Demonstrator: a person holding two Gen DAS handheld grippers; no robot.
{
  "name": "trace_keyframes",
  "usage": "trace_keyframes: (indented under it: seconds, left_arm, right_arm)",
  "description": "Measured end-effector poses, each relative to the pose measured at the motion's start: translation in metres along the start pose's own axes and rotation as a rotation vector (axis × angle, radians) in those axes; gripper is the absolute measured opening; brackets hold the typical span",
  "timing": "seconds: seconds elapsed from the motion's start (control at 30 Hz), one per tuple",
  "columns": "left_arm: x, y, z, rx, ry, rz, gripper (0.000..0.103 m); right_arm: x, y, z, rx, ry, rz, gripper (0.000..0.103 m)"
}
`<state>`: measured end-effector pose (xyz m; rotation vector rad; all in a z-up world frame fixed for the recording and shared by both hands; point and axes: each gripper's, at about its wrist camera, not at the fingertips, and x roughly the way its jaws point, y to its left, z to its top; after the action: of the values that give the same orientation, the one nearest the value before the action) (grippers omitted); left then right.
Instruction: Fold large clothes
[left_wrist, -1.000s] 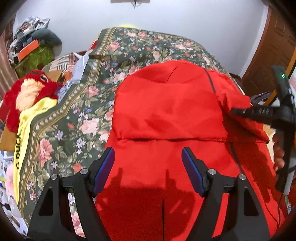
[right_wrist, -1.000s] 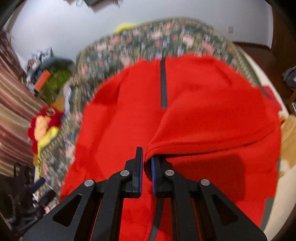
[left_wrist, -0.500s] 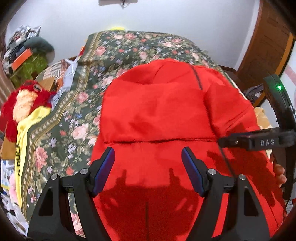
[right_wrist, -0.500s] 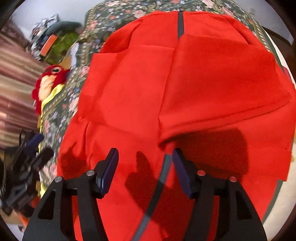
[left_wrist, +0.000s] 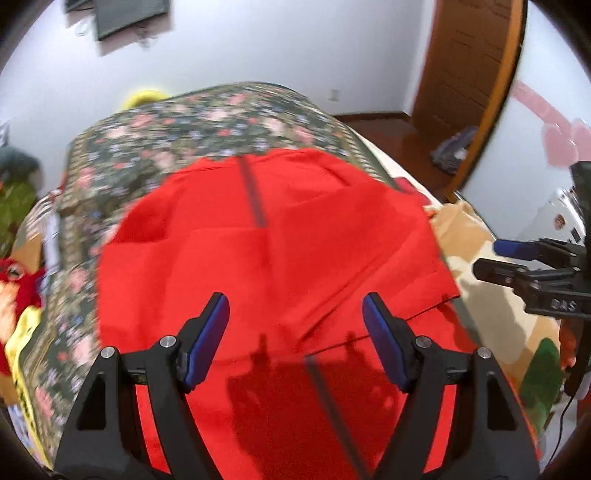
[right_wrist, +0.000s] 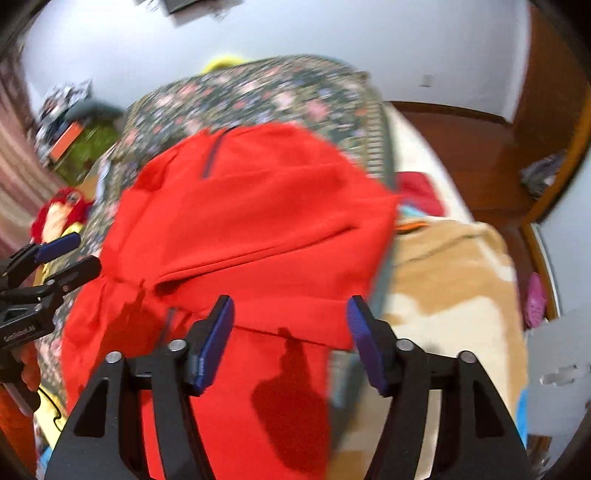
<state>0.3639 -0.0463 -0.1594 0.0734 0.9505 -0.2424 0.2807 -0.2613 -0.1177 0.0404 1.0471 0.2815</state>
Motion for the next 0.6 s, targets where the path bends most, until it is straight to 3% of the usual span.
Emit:
trace_keyframes:
  seconds: [0.2,0.3,0.6]
  left_arm:
    - [0.065,-0.050,0.034,0.083,0.084,-0.046,0.073]
    - [0.091,-0.070,0.043,0.129,0.115,-0.048,0.066]
    - [0.164,-0.116,0.049,0.246,0.195,-0.049,0.059]
  right_arm:
    - [-0.003,-0.046,-0.005,0.075,-0.027,-0.050,0.070]
    - [0.002,-0.059,-0.008,0.091,-0.020,-0.054,0.070]
    - [0.031,-0.069,-0.018,0.093,0.023,-0.019,0.070]
